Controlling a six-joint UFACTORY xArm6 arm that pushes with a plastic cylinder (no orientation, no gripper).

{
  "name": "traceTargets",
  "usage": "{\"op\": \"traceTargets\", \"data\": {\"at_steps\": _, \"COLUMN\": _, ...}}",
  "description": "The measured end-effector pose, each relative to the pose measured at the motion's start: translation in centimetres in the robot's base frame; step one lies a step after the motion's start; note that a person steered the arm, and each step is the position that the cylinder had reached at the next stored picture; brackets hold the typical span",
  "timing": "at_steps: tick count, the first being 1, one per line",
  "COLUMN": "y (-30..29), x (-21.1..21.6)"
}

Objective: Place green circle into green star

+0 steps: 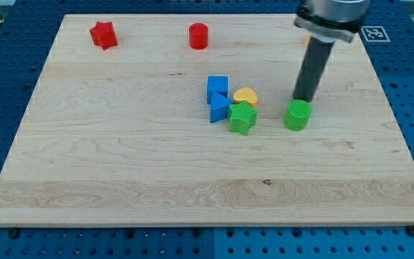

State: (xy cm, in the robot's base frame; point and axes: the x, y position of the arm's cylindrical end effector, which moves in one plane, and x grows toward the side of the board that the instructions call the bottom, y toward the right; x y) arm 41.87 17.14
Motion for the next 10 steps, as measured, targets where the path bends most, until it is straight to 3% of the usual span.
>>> {"op": "traceTargets", "data": {"at_steps": 1, "y": 4.0, "x": 2.2}}
{"op": "traceTargets", "data": {"at_steps": 2, "y": 4.2, "x": 5.8}}
{"op": "traceTargets", "data": {"at_steps": 5, "y": -3.0, "x": 5.9}}
{"op": "traceTargets", "data": {"at_steps": 8, "y": -0.2, "x": 3.6}}
{"op": "traceTargets", "data": {"at_steps": 10, "y": -3.7, "x": 3.5}}
